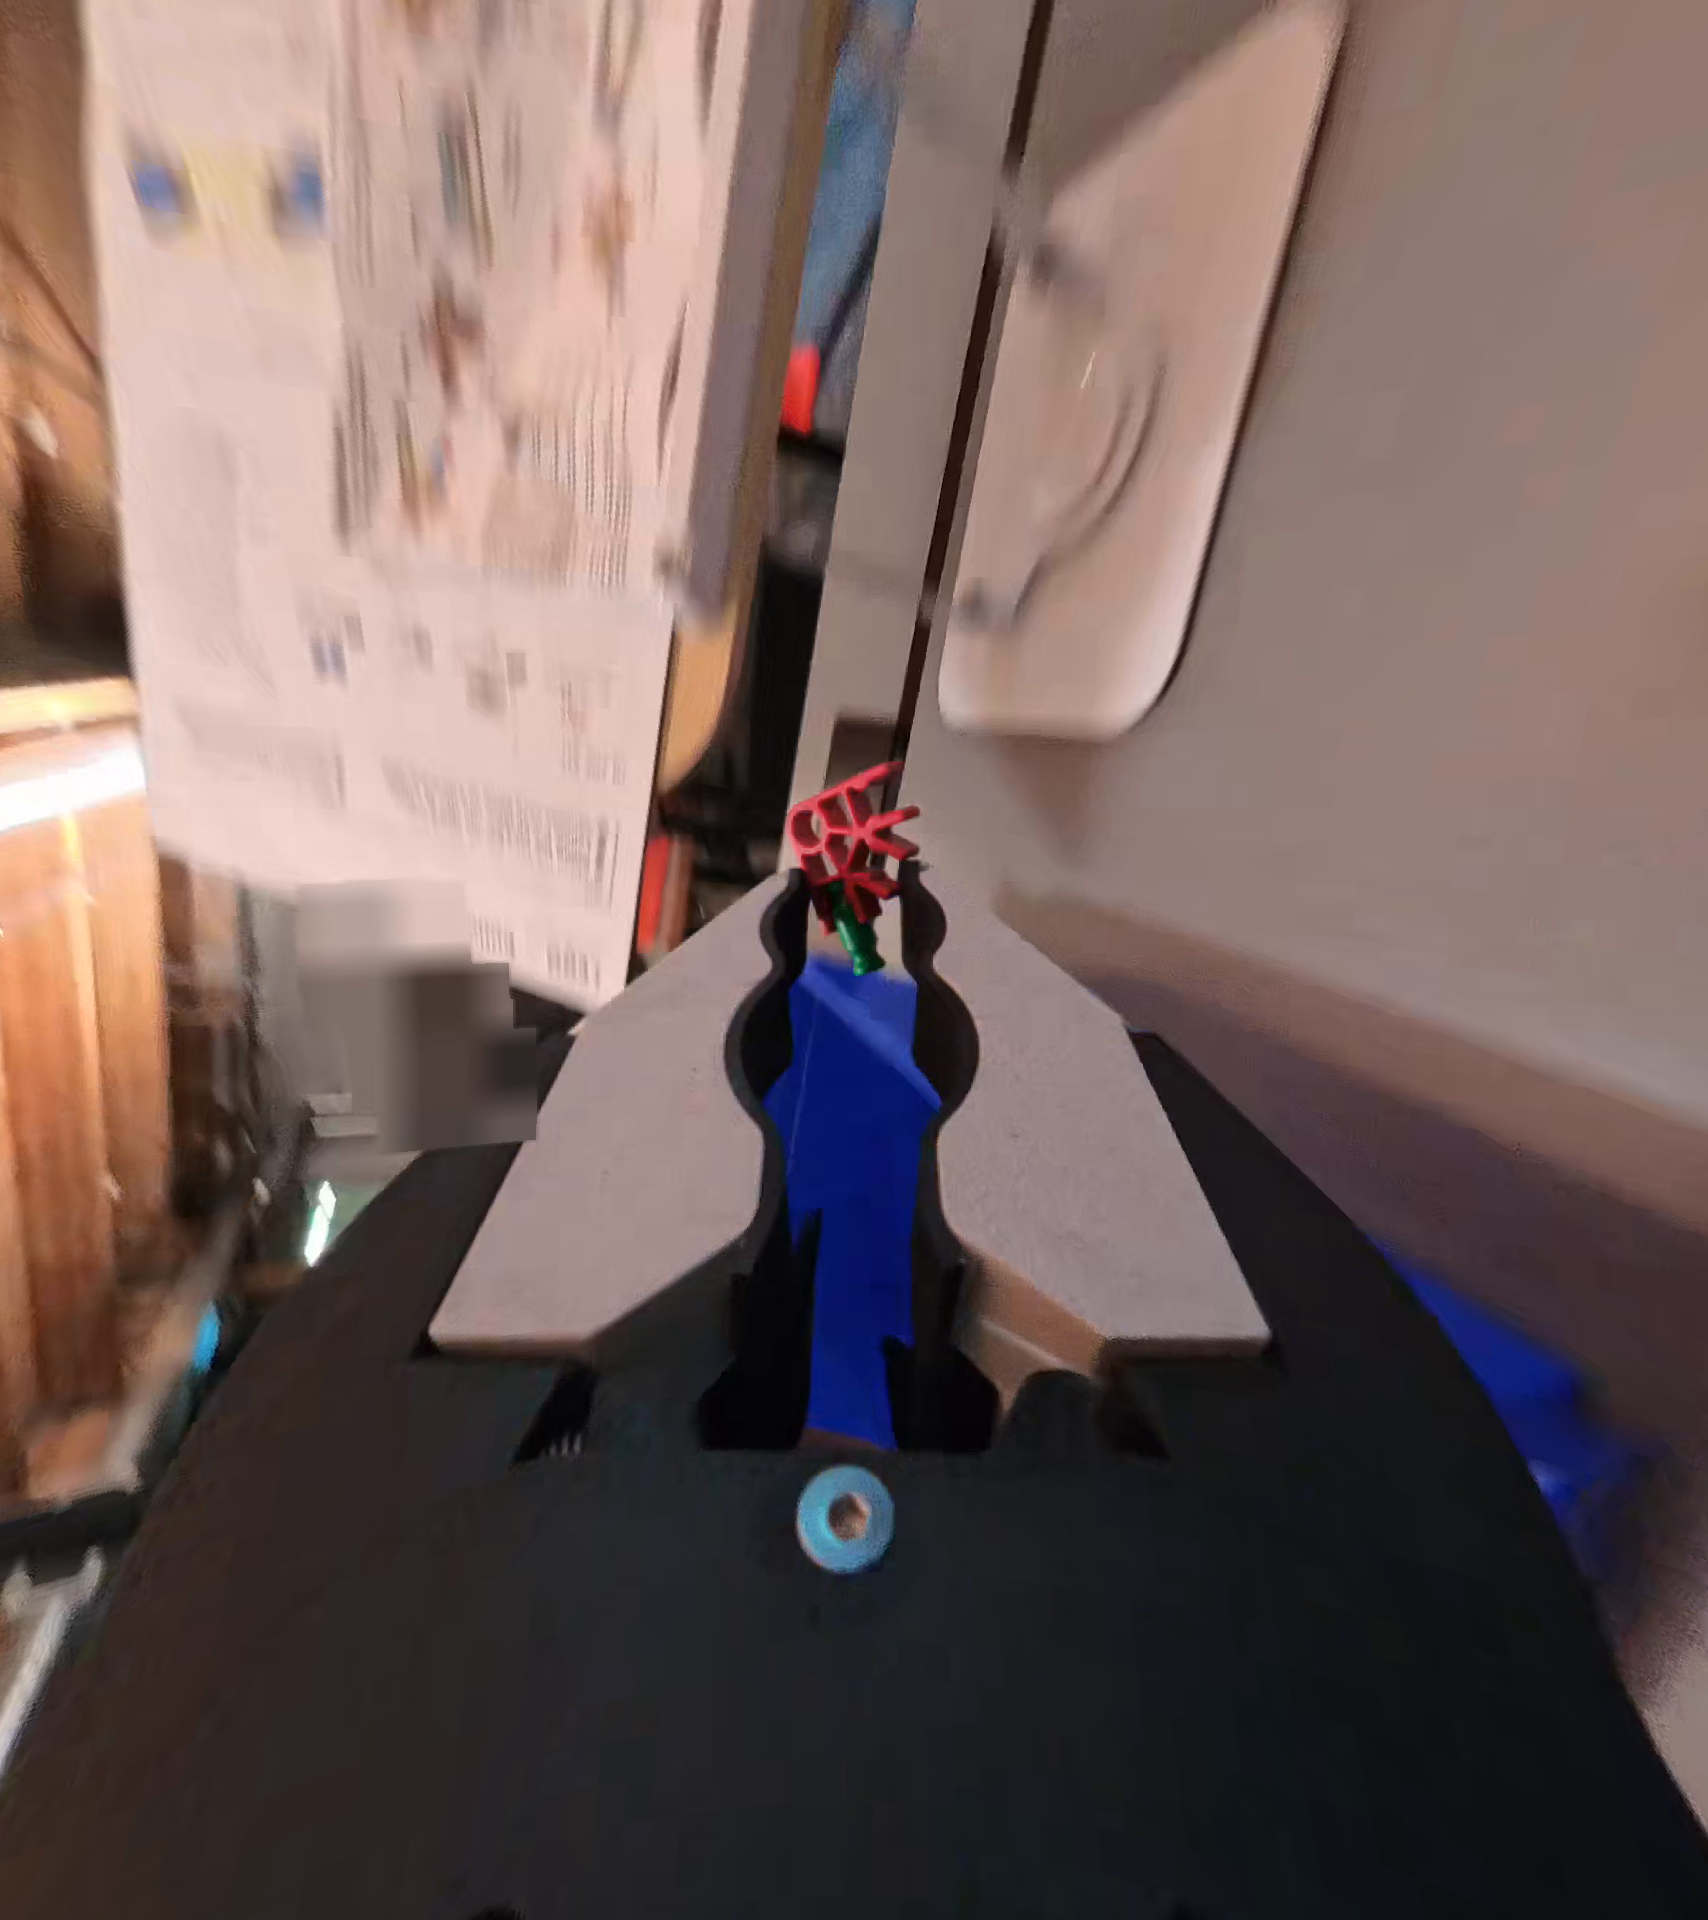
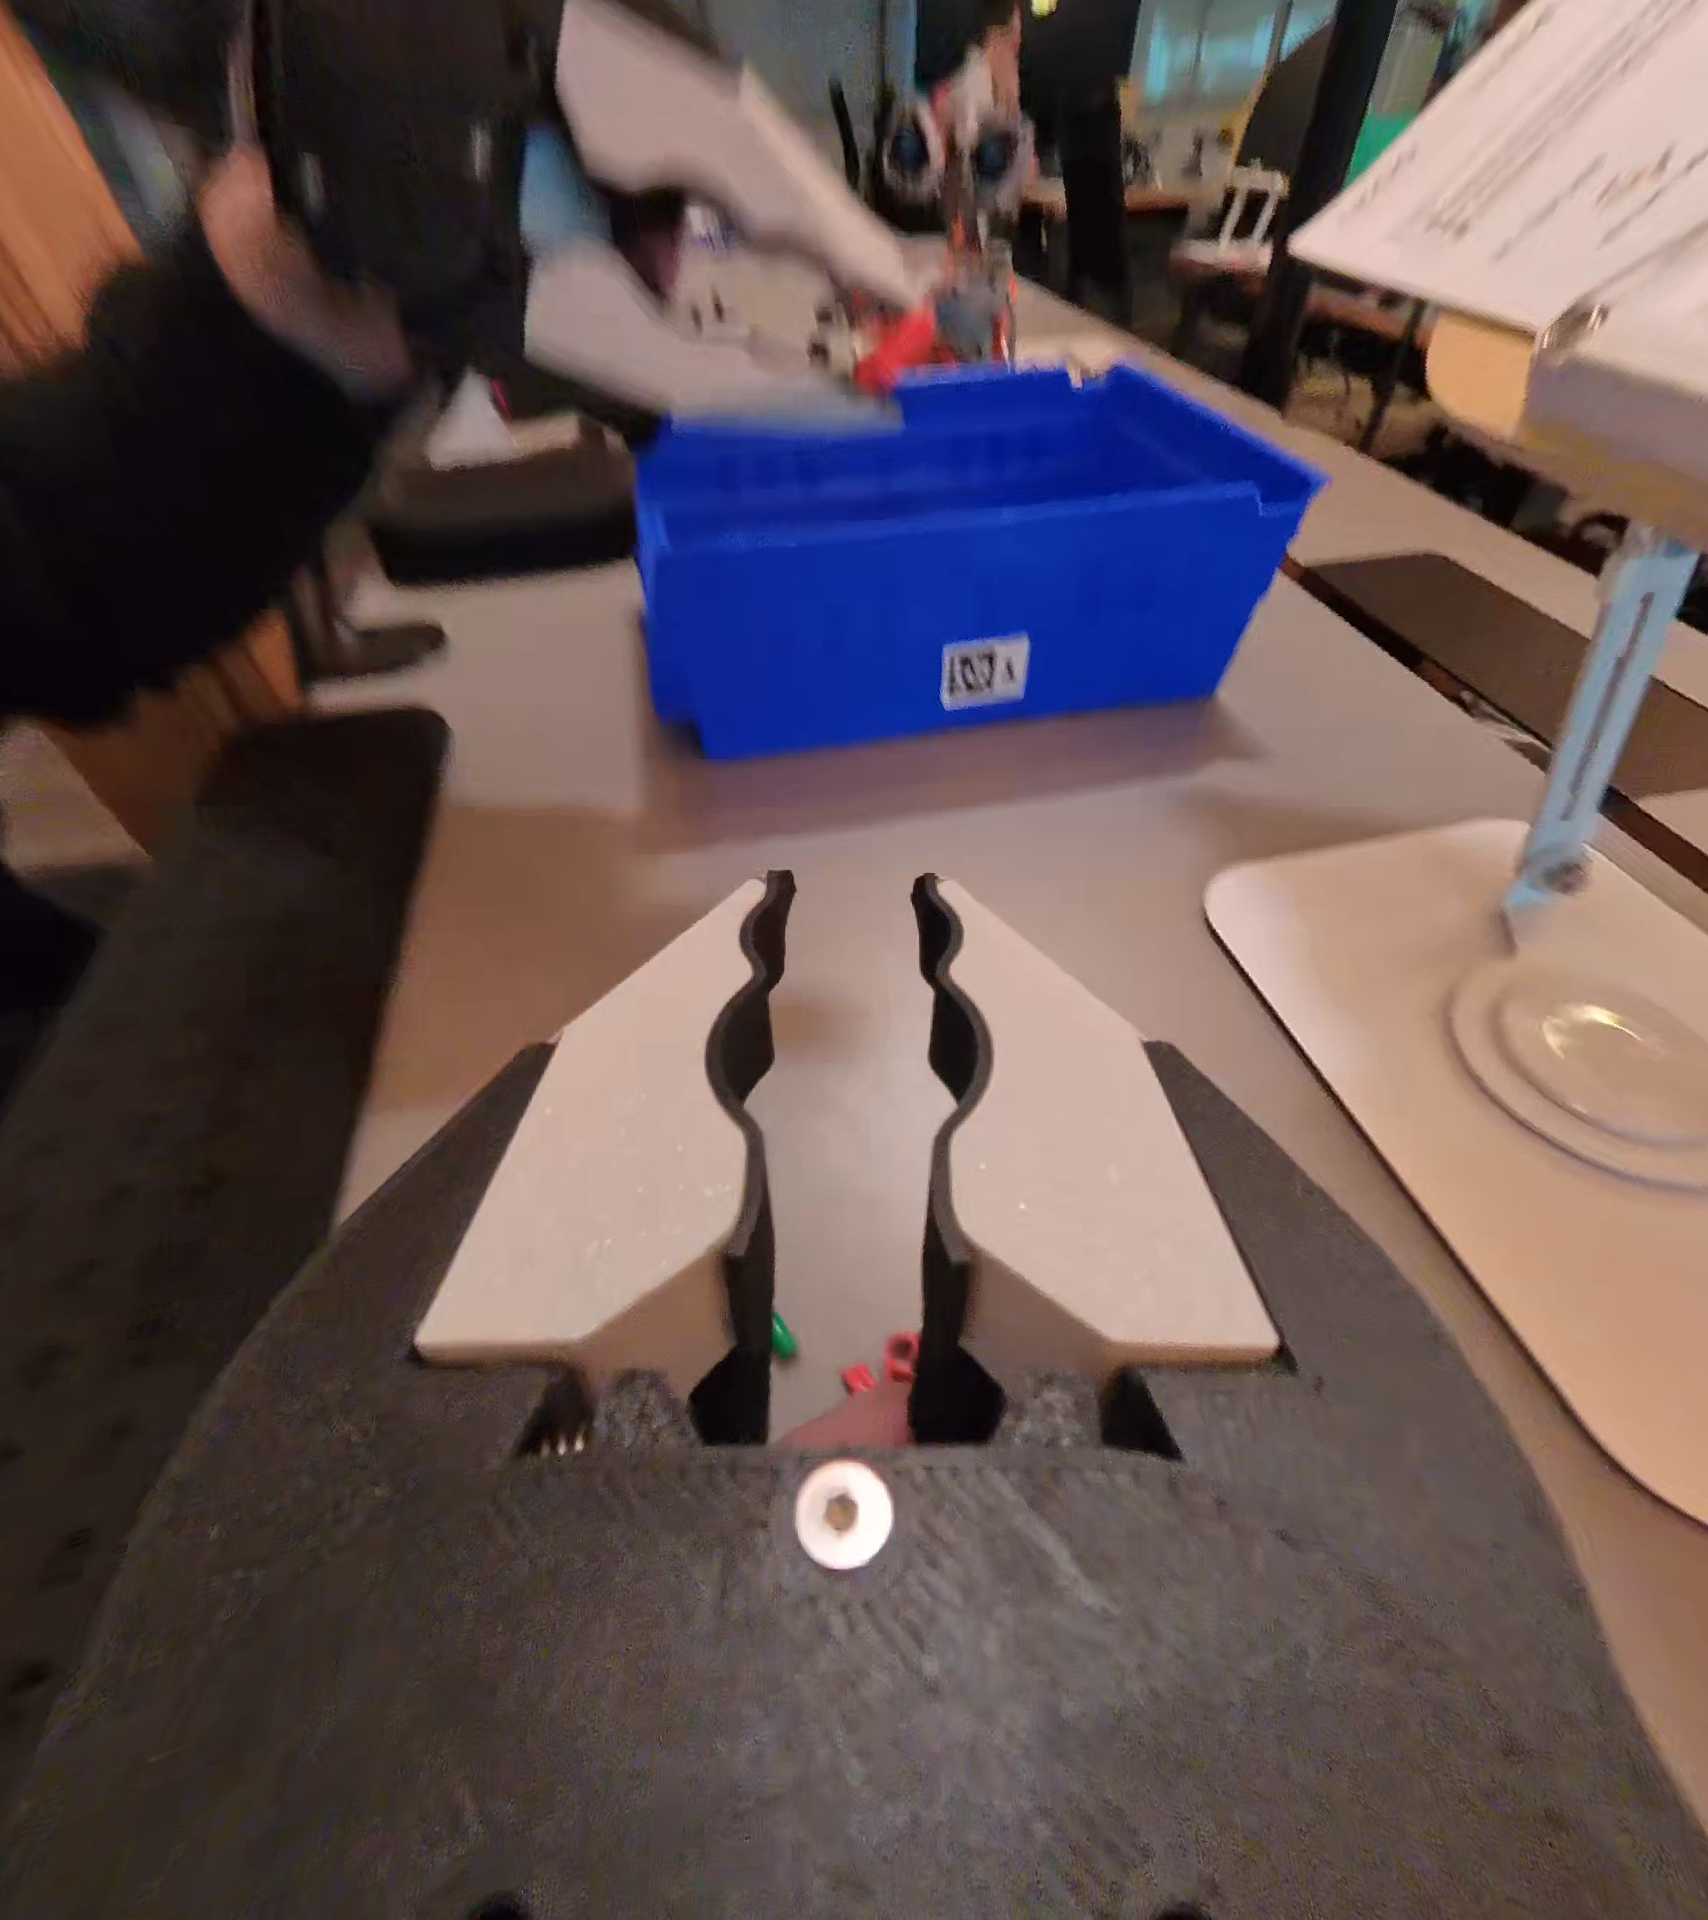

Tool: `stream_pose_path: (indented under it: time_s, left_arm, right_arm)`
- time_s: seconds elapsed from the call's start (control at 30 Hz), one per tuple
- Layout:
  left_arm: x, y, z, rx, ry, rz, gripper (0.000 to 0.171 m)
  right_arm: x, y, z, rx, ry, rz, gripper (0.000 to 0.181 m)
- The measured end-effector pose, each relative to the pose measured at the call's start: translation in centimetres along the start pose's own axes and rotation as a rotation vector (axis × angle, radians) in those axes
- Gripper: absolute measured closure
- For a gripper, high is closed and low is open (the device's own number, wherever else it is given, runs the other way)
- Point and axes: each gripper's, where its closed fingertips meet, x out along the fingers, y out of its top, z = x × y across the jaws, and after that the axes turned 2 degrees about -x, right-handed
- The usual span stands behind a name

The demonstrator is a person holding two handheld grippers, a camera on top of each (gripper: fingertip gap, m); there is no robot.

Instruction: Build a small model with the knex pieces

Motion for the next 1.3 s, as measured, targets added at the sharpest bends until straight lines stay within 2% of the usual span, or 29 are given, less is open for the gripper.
stream_pose_path:
  time_s: [0.1,0.17,0.33,0.43,0.47,0.5,0.6,0.67,0.77,0.87,1.0,1.17,1.3]
  left_arm:
    - [0.0,6.6,3.2,0.132,0.039,0.154,0.157]
    - [0.3,9.2,4.9,0.189,0.042,0.203,0.157]
    - [1.1,12.3,7.1,0.261,0.062,0.277,0.157]
    - [1.5,13.4,7.7,0.291,0.082,0.296,0.157]
    - [1.4,14.0,7.8,0.306,0.1,0.325,0.157]
    - [1.5,14.3,7.6,0.297,0.123,0.327,0.156]
    - [1.5,14.3,6.2,0.107,0.105,0.354,0.142]
    - [1.4,13.9,5.6,-0.025,0.046,0.375,0.142]
    - [0.9,14.5,5.7,-0.341,-0.17,0.469,0.146]
    - [0.3,15.0,5.6,-0.551,-0.345,0.561,0.157]
    - [-0.6,15.7,6.7,-0.644,-0.523,0.631,0.168]
    - [-1.6,16.1,7.0,-0.71,-0.648,0.683,0.163]
    - [-1.5,16.0,6.7,-0.756,-0.647,0.702,0.157]
  right_arm:
    - [0.0,1.0,-1.1,0.077,0.057,0.064,0.153]
    - [-0.1,1.4,-1.4,0.122,0.081,0.094,0.152]
    - [-0.4,1.7,-0.9,0.225,0.095,0.13,0.152]
    - [-0.2,1.2,-1.0,0.22,0.1,0.106,0.161]
    - [-0.3,1.3,-0.8,0.207,0.084,0.116,0.171]
    - [-0.5,1.5,-0.5,0.184,0.061,0.126,0.174]
    - [-1.7,2.3,0.7,0.136,-0.005,0.156,0.178]
    - [-2.1,2.4,1.0,0.104,-0.012,0.159,0.178]
    - [-2.2,2.4,0.4,0.04,0.018,0.159,0.178]
    - [-2.2,2.4,-0.3,-0.033,0.04,0.15,0.177]
    - [-2.3,2.6,-1.1,-0.065,0.07,0.168,0.177]
    - [-2.6,3.0,-2.1,-0.078,0.134,0.193,0.177]
    - [-3.0,3.6,-2.6,-0.065,0.166,0.239,0.177]
